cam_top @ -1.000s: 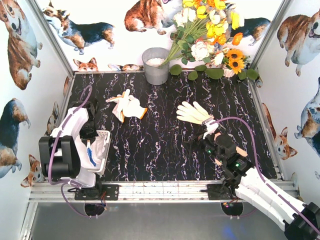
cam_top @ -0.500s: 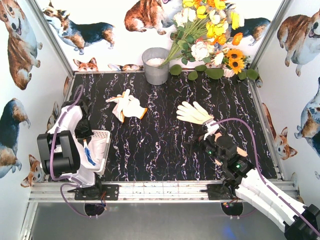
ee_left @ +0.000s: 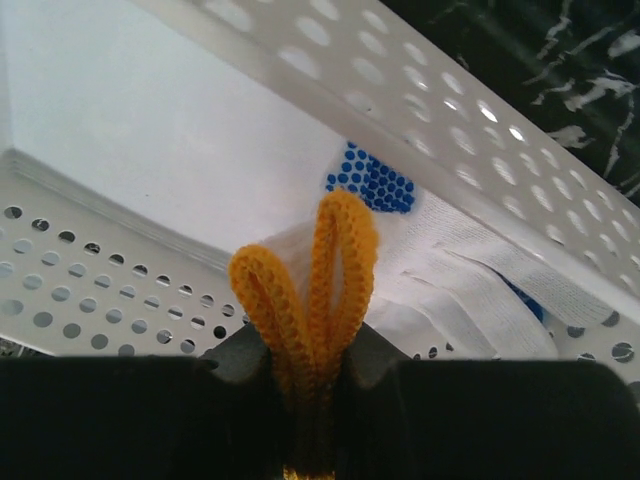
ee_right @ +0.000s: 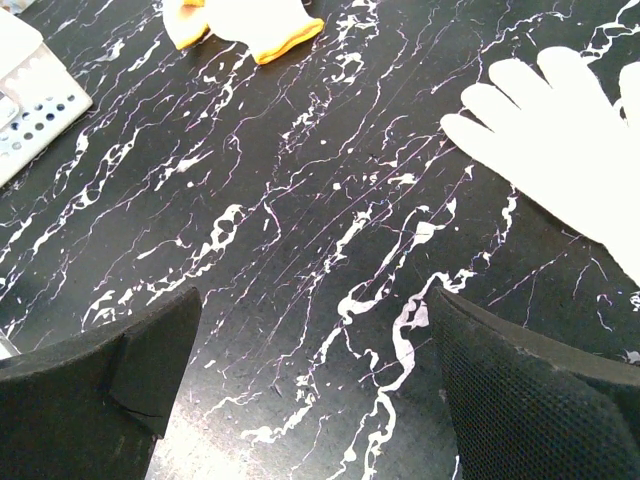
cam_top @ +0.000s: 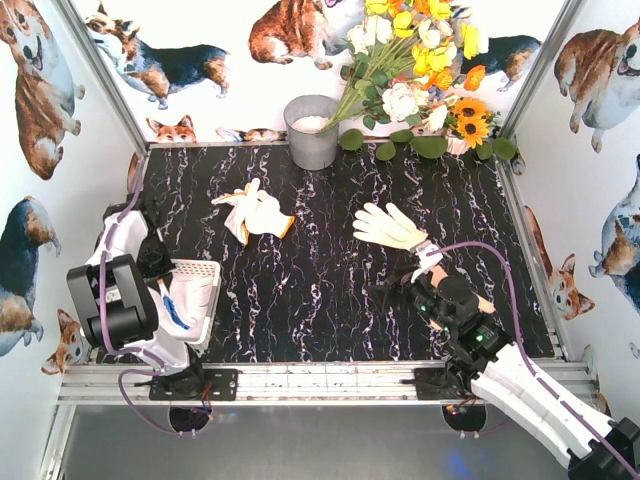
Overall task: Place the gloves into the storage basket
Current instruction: Place the glove in the bin.
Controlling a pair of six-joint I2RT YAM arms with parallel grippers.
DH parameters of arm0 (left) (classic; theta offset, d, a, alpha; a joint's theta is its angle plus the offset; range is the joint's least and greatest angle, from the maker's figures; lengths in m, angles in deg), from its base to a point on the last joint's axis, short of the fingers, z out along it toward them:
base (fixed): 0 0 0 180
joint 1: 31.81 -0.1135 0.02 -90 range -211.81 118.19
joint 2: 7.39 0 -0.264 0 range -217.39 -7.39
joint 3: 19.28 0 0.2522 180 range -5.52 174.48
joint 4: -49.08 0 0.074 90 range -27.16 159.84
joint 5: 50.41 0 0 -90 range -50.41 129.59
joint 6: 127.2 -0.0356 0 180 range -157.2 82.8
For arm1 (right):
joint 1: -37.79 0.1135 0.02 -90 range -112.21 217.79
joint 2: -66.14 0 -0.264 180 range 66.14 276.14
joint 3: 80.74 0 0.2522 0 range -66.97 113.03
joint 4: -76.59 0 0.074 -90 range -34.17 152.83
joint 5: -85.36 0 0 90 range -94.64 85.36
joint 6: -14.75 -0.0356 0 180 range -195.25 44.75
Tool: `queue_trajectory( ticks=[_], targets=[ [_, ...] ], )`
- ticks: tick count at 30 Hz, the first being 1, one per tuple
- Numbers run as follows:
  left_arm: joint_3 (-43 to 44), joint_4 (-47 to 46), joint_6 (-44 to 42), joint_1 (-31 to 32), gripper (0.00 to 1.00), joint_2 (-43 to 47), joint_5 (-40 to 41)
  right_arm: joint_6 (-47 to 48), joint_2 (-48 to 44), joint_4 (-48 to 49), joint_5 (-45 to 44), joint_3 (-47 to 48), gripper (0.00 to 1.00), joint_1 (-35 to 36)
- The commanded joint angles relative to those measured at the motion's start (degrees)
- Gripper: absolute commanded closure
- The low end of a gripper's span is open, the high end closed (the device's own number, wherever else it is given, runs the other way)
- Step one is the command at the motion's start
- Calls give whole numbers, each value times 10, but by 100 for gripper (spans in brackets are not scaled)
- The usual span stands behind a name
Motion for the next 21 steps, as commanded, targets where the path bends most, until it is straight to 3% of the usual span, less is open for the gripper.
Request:
queue_trajectory(
  ticks=[1, 17, 18, 21],
  targets=[
    [18, 5, 0, -34, 100, 0, 14, 5, -18, 31, 4, -7, 1, -2],
    [32, -1, 5, -62, 100, -22, 70, 5, -48, 13, 5, -6, 1, -2],
    [34, -1, 3, -61, 97, -20, 72, 5, -49, 13, 6, -6, 1, -2],
    [45, 3, -2, -62, 73, -3, 95, 6, -56, 7, 3, -5, 1, -2]
  ],
)
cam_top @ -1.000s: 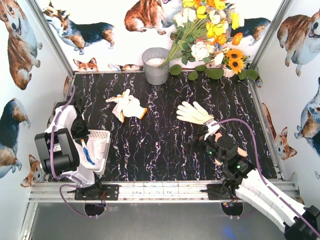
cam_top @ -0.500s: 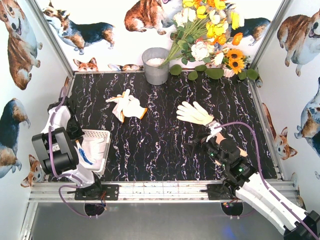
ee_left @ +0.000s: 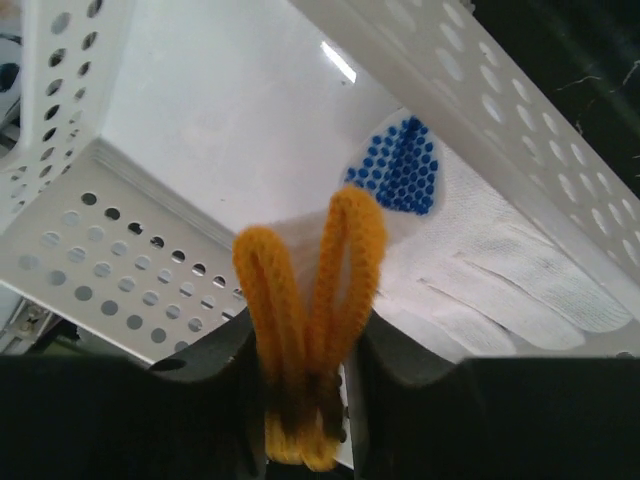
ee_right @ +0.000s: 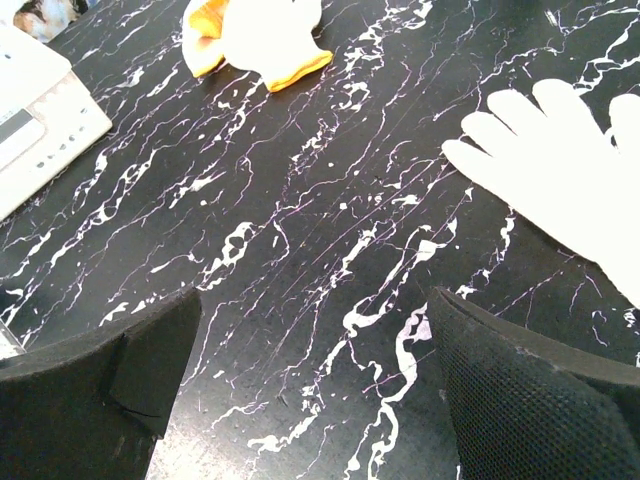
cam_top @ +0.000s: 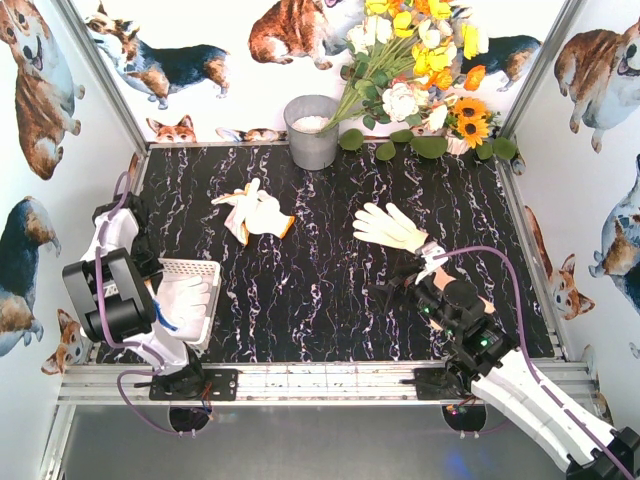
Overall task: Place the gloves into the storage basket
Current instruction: Place the glove in the bin.
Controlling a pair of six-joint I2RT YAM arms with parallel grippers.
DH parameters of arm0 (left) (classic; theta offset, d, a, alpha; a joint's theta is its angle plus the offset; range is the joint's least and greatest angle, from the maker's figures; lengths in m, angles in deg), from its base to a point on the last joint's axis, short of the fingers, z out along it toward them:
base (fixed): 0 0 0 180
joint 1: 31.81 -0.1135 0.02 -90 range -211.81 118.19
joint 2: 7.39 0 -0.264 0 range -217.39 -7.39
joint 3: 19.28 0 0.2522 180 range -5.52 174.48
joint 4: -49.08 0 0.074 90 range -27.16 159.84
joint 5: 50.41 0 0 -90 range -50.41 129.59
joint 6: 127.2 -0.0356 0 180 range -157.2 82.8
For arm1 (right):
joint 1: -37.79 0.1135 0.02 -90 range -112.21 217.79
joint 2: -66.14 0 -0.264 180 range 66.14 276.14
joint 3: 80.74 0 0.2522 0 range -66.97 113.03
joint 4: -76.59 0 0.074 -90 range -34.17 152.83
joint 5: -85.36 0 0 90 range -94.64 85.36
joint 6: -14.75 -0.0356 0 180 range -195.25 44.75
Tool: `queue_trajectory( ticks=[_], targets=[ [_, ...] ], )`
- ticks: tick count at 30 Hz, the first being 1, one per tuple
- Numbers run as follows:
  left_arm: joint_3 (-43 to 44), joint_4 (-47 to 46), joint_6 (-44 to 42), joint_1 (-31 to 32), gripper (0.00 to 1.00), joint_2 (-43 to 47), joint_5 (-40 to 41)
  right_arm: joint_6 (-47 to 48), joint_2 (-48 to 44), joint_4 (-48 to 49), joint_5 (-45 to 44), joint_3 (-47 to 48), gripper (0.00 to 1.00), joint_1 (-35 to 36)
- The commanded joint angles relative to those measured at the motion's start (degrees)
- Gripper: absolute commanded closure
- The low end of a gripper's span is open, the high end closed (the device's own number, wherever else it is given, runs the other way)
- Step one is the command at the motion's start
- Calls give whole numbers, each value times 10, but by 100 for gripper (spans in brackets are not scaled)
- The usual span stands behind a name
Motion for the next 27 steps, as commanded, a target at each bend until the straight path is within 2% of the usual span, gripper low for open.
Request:
queue_trajectory(
  ticks=[1, 4, 7, 8, 15, 18, 22, 25, 27],
  targets=[
    [28, 1, -7, -9, 69, 31, 50, 3, -19, 9, -3, 4, 1, -2],
    [43, 5, -11, -9, 51, 51, 82, -1, -35, 15, -21, -3, 0, -2],
    [30, -6, -6, -9, 27, 78, 112, -6, -28, -24, -29, 34, 0, -2],
    [22, -12, -3, -9, 23, 89, 117, -10, -23, -40, -23, 51, 0, -2],
    [-24, -78, -35, -9, 16, 200, 50, -24, -3, -129, -14, 119, 0, -2],
    [-8, -93, -65, -6, 11, 236, -38, -34, -1, -173, -29, 145, 0, -2],
    [17, -108, -72, 3, 10, 261, -132, -65, 9, -225, -56, 183, 0, -2],
    [15, -143, -42, 43, 11, 269, -154, -94, 23, -239, -72, 203, 0, -2],
    [13, -174, -25, 104, 11, 264, -149, -114, 47, -238, -78, 217, 0, -2]
  ],
)
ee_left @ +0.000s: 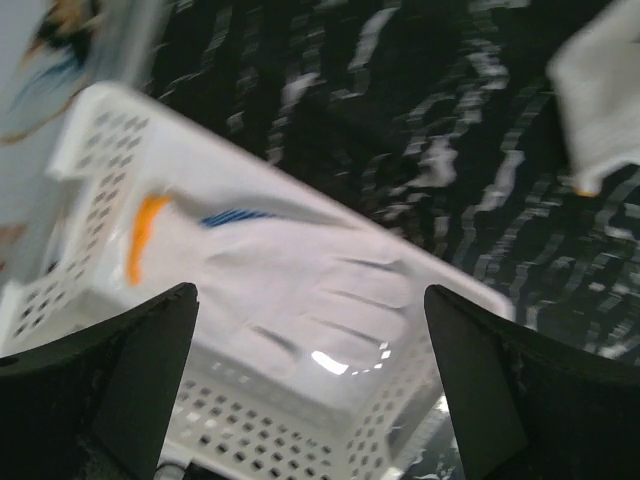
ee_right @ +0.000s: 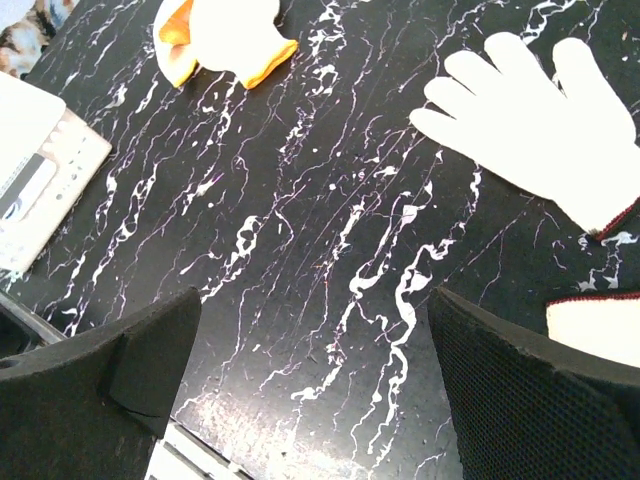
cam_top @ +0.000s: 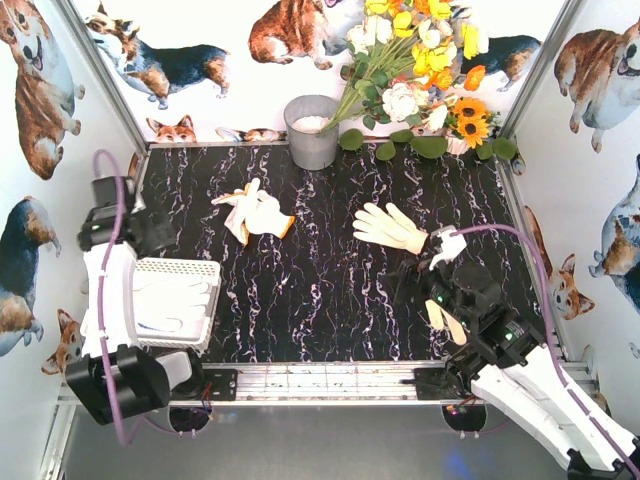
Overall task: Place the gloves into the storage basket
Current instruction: Place the glove in the bin, then pick up the glove from the center of the board.
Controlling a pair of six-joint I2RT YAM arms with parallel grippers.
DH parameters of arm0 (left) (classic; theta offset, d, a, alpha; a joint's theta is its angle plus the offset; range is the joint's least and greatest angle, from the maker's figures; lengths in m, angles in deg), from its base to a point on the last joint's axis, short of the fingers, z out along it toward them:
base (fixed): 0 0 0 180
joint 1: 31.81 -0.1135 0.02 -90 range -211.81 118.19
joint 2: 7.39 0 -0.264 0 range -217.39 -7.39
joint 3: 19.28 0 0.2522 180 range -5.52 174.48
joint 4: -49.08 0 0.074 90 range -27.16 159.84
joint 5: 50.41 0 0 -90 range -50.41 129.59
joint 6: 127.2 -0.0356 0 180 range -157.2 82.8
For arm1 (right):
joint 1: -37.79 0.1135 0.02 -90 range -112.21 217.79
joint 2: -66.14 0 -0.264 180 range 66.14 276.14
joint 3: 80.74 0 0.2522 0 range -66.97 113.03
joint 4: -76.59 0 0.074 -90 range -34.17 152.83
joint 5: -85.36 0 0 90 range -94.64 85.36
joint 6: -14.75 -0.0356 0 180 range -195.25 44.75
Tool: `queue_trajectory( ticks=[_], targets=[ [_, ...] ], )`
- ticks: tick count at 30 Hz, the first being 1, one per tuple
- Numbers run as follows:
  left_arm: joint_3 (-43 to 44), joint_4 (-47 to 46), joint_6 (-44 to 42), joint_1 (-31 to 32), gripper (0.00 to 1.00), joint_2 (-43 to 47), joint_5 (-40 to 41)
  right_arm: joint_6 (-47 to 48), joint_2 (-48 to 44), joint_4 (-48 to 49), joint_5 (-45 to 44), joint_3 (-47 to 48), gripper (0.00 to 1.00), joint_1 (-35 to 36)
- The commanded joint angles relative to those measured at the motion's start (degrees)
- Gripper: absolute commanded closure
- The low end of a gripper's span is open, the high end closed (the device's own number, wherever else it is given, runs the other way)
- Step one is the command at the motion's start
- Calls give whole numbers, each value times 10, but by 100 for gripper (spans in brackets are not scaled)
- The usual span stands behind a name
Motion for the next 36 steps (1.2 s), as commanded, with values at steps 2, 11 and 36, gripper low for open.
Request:
queue_trajectory(
  ticks=[2, 11, 36],
  targets=[
    [14, -106, 30, 137, 11, -17, -57, -68, 58, -2, -37, 57, 0, -2],
    [-15, -277, -6, 210, 10, -160, -176, -117, 218, 157, -13, 64, 3, -2],
    [-7, -336, -26, 230, 100, -332, -144, -159, 242, 248, 37, -7, 10, -2]
  ],
)
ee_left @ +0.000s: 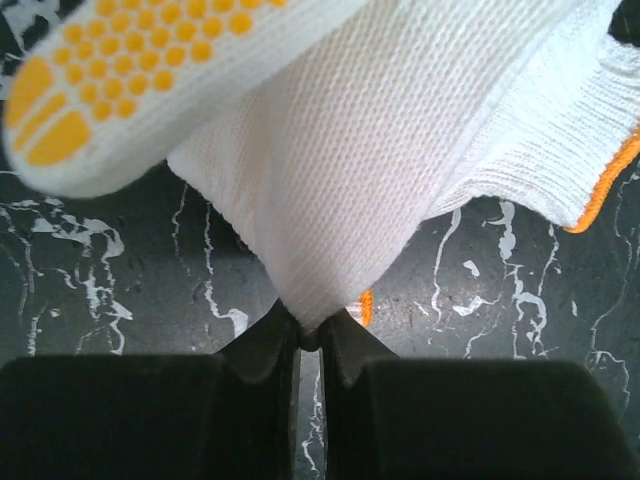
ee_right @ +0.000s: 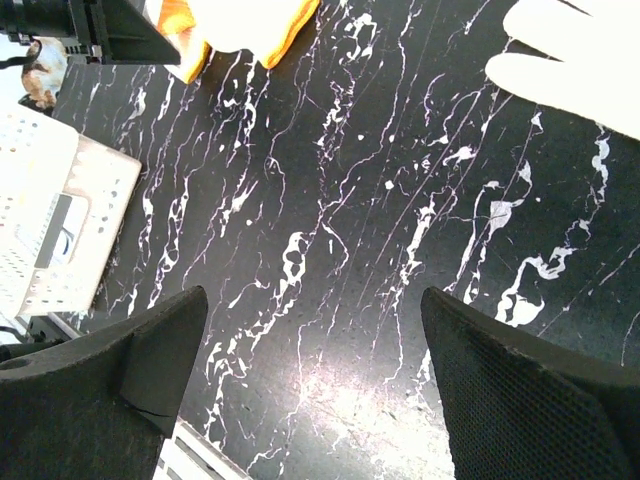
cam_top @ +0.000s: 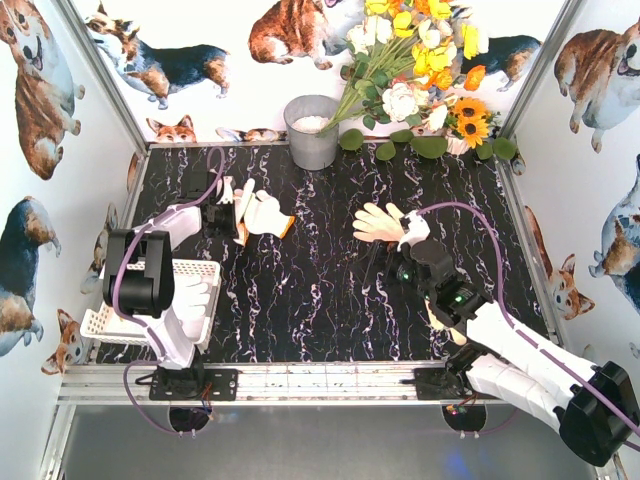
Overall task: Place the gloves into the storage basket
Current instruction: Pick up the glove from the center of the board.
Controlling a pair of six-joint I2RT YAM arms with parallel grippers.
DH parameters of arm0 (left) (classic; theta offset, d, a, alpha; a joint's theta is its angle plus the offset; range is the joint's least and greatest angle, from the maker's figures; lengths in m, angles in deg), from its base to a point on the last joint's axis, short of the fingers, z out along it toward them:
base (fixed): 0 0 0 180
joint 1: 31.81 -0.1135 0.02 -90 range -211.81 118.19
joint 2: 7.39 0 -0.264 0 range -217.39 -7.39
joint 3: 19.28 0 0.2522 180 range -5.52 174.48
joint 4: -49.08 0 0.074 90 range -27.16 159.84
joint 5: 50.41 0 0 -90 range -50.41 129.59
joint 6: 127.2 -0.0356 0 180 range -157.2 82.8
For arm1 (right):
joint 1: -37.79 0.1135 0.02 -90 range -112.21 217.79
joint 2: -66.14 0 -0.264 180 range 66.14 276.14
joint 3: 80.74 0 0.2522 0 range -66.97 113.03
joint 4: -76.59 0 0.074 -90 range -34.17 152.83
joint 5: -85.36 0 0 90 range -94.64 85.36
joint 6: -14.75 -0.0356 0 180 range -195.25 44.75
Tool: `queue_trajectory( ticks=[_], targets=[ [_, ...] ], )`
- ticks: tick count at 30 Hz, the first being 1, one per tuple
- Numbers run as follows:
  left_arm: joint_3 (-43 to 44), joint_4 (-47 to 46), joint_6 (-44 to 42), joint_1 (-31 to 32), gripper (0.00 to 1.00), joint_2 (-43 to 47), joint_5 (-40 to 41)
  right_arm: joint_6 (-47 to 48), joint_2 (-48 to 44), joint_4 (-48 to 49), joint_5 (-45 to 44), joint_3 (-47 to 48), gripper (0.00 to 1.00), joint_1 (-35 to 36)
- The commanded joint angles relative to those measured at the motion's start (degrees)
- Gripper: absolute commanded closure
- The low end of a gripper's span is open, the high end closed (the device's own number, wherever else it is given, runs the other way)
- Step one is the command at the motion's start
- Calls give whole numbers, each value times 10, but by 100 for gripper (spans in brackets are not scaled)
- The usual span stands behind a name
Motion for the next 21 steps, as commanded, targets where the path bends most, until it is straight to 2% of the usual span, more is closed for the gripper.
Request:
queue_trajectory(
  ticks=[1, 6, 9, 12, 17, 20, 21],
  targets=[
    [16, -6, -11, 3, 100, 30, 33, -8, -1, 44, 3, 12, 10, -2],
    [10, 18, -19, 1, 100, 104, 68, 7, 8, 7, 3, 47, 10, -2],
    [19, 61, 2, -4, 100, 165, 49, 11, 3, -12, 3, 60, 10, -2],
    [37, 106, 25, -6, 100, 225, -17, 1, -4, -21, 2, 62, 9, -2],
    [89, 184, 61, 4, 100, 267, -187, -50, -7, -29, 20, 78, 6, -3],
    [85, 176, 127, 15, 100, 275, -281, -61, -6, -5, 66, 89, 5, -3],
    [74, 155, 160, 20, 100, 280, -303, -61, -3, 1, 86, 94, 1, -3]
  ],
)
